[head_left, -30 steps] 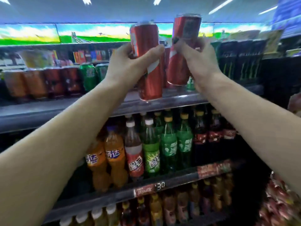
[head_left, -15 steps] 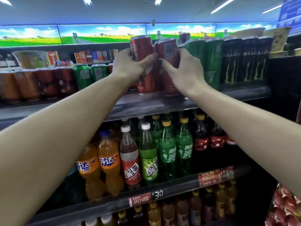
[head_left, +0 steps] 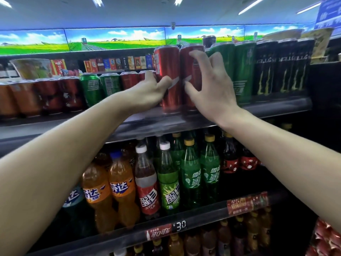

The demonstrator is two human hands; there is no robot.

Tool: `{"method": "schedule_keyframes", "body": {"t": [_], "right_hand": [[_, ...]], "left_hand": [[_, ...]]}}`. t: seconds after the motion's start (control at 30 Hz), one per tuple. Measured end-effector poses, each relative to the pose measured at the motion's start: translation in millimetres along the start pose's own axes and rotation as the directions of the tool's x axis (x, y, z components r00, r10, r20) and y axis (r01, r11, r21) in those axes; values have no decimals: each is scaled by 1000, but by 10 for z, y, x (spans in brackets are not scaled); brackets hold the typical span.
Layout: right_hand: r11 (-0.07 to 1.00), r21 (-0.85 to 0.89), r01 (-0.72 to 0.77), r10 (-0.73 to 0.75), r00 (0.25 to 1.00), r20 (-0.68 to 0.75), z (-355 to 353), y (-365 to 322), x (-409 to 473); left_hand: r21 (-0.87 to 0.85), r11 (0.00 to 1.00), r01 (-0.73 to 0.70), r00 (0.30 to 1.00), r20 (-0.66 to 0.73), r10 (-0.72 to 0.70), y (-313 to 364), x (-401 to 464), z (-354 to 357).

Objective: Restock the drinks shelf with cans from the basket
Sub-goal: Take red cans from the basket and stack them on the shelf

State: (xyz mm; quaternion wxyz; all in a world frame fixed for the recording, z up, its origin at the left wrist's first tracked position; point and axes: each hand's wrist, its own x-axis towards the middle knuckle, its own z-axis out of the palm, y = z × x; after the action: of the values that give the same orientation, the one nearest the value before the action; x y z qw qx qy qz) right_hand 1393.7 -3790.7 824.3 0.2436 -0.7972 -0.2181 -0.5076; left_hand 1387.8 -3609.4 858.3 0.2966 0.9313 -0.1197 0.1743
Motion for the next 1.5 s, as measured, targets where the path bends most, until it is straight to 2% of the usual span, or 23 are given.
{"method": "schedule_keyframes", "body": {"t": [0.1,0.23,0.37,0.5,0.6,0.9,1.03,1.13,1.23,1.33,1.4,1.43,1.5], "right_hand": [[1000,2,-2,2,999,42,1,46,-72],[998,40,-49,47,998,32,-35,103,-84],[997,64,-46,44,998,34,-38,128,-128],[987,143,-80,81,997,0,-28,127,-176],[975,196,-102,109,994,-24,-21,116,-198],[975,185,-124,138,988,-64,11,41,-241],[979,176,-103,132,978,-159,3,-34,-305],[975,213,-66,114,969,-221,27,-167,-413],[962,271,-15,78,972,-222,97,-374,-630],[937,348,4,58,984,-167,221,-637,-954],[913,407,-25,69,993,-92,337,-790,-1217],[898,437,-49,76,996,-45,406,-862,-1357],[871,478,-111,96,994,56,547,-998,-1682]], "left_hand": [[119,993,-11,1000,10,10,-37,-48,60],[153,987,-58,997,65,48,51,22,1],[230,972,-47,996,86,28,134,45,22],[122,989,79,988,122,-94,211,-9,138],[116,983,140,976,150,-157,310,-23,144],[71,988,141,987,63,-145,286,-62,199],[152,980,126,990,44,-134,246,-115,91],[178,982,60,998,-20,-57,171,-320,-3],[214,974,-78,971,-205,123,0,-684,9],[367,904,-218,821,-432,373,-355,-1168,127],[378,886,-268,761,-481,435,-645,-1531,266],[370,889,-270,775,-465,428,-818,-1708,359],[343,909,-235,847,-386,365,-1164,-2086,602]]}}
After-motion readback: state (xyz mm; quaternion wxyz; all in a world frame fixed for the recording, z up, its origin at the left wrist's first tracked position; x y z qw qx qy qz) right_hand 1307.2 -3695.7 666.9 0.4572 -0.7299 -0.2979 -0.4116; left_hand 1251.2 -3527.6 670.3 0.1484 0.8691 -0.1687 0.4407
